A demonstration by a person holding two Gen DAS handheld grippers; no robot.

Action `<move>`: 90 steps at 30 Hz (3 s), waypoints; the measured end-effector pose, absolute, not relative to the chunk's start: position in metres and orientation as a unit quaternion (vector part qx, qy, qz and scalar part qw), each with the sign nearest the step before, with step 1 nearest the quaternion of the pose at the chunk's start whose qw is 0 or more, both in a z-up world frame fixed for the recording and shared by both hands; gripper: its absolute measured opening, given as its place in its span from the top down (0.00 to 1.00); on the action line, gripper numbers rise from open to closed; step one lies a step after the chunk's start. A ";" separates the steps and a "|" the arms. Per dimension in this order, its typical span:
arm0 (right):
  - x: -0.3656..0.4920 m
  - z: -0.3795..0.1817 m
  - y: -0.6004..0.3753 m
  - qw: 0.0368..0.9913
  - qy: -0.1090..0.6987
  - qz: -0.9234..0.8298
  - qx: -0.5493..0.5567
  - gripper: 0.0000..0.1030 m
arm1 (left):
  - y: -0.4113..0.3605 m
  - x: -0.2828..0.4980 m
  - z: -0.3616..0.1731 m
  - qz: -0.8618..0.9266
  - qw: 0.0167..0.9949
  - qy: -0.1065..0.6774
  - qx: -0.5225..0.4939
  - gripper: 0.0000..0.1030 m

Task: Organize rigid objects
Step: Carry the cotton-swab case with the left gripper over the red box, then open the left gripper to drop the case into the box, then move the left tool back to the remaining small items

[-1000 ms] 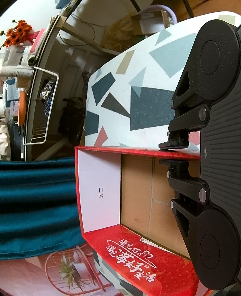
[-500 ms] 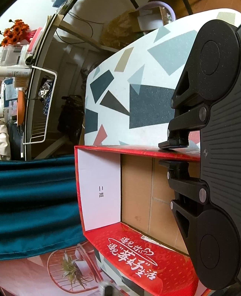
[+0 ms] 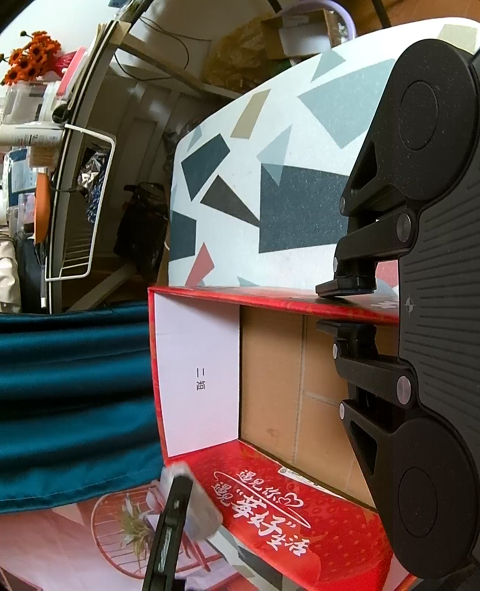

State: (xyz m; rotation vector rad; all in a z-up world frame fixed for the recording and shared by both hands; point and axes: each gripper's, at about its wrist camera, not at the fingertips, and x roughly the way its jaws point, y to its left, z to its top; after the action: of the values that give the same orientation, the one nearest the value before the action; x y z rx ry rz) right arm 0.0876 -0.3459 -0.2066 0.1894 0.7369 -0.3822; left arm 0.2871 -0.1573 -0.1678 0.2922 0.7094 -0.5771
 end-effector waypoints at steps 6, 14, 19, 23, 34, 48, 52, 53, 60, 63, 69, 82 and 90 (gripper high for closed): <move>0.088 -0.206 -0.346 0.910 0.358 -0.187 0.096 0.88 | -0.189 0.299 -0.176 -0.313 0.869 0.339 0.178 0.47; 0.090 -0.206 -0.348 0.910 0.365 -0.176 0.092 0.88 | -0.211 0.307 -0.198 -0.327 0.847 0.364 0.207 0.47; 0.089 -0.206 -0.349 0.910 0.363 -0.175 0.096 0.87 | -0.210 0.309 -0.196 -0.338 0.842 0.366 0.206 0.45; 0.088 -0.207 -0.350 0.910 0.363 -0.174 0.100 0.87 | -0.203 0.308 -0.189 -0.333 0.849 0.362 0.193 0.44; 0.087 -0.204 -0.350 0.904 0.375 -0.174 0.108 0.87 | -0.138 0.293 -0.155 -0.291 0.884 0.342 0.134 0.44; 0.068 -0.197 -0.339 0.898 0.377 -0.191 0.125 0.89 | -0.036 0.274 -0.162 -0.178 0.915 0.356 0.071 0.44; 0.061 -0.199 -0.335 0.896 0.376 -0.198 0.131 0.89 | -0.008 0.262 -0.172 -0.161 0.915 0.365 0.058 0.44; 0.059 -0.200 -0.334 0.895 0.375 -0.201 0.135 0.89 | -0.003 0.259 -0.175 -0.159 0.914 0.369 0.056 0.44; 0.053 -0.205 -0.331 0.893 0.367 -0.212 0.150 0.89 | 0.025 0.253 -0.197 -0.132 0.908 0.395 0.038 0.47; 0.052 -0.205 -0.331 0.894 0.364 -0.214 0.150 0.89 | 0.031 0.245 -0.204 -0.137 0.907 0.398 0.029 0.47; 0.049 -0.206 -0.331 0.896 0.356 -0.215 0.154 0.89 | 0.021 0.237 -0.222 -0.140 0.895 0.421 0.040 0.47; 0.055 -0.205 -0.323 0.898 0.364 -0.216 0.119 0.91 | -0.035 0.247 -0.244 -0.256 0.864 0.400 0.169 0.29; 0.056 -0.205 -0.323 0.898 0.368 -0.216 0.111 0.91 | -0.044 0.248 -0.261 -0.270 0.852 0.401 0.200 0.29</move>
State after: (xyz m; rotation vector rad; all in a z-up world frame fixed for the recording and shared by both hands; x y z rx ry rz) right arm 0.0556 -0.3229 -0.2046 0.2292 0.7615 -0.4472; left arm 0.2479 -0.0442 -0.2609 0.4202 0.8434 -0.5691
